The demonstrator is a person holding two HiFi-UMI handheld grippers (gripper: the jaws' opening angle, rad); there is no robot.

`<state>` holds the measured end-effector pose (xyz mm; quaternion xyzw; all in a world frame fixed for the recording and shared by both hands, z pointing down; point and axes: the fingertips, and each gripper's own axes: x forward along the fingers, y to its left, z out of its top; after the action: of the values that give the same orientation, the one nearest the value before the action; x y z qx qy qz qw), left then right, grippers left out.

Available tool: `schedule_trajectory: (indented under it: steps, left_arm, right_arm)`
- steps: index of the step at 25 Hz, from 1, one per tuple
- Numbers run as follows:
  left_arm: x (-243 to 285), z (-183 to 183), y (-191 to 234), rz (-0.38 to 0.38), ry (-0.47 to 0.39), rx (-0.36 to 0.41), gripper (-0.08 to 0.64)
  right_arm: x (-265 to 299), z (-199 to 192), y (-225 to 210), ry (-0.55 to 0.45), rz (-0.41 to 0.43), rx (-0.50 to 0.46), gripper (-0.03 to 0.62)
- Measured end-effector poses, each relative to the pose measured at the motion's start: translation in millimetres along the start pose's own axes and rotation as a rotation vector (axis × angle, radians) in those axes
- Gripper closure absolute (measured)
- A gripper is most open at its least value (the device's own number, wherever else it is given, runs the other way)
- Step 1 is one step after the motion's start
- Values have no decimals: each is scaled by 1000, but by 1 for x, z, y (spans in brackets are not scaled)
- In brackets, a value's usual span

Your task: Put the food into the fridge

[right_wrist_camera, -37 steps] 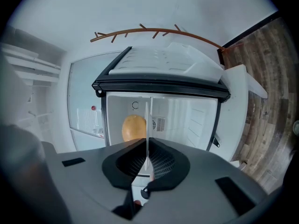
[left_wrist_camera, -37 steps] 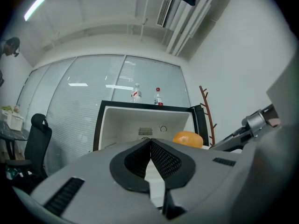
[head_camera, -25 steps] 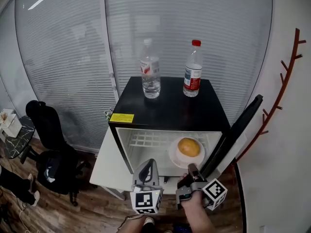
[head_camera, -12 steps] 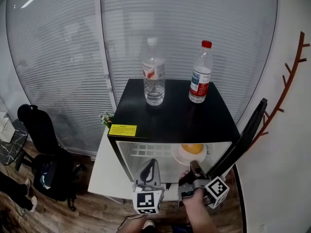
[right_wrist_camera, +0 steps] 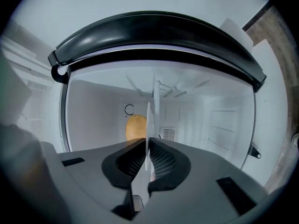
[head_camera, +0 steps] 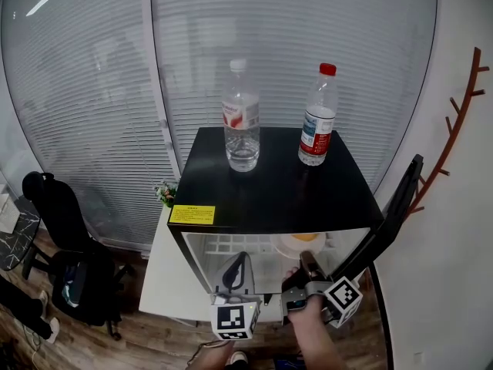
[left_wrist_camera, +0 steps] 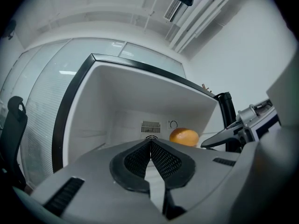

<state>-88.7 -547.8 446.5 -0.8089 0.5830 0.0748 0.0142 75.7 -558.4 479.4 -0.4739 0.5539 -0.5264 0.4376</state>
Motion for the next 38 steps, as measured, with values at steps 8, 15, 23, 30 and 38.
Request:
schedule_trajectory:
  steps: [8, 15, 23, 30, 38]
  left_arm:
    - [-1, 2, 2, -2, -3, 3, 532]
    - [-4, 5, 5, 8, -9, 11, 532]
    - [-7, 8, 2, 5, -11, 18, 532]
    - [-12, 10, 2, 13, -3, 21, 532]
    - [-21, 14, -6, 7, 15, 37, 532]
  right_arm:
    - [4, -1, -1, -2, 8, 3, 555]
    - [6, -2, -1, -1, 13, 21, 555]
    - [3, 0, 7, -11, 55, 13, 474]
    - [-6, -3, 9, 14, 77, -38, 439]
    - [-32, -5, 11, 27, 109, -300, 439]
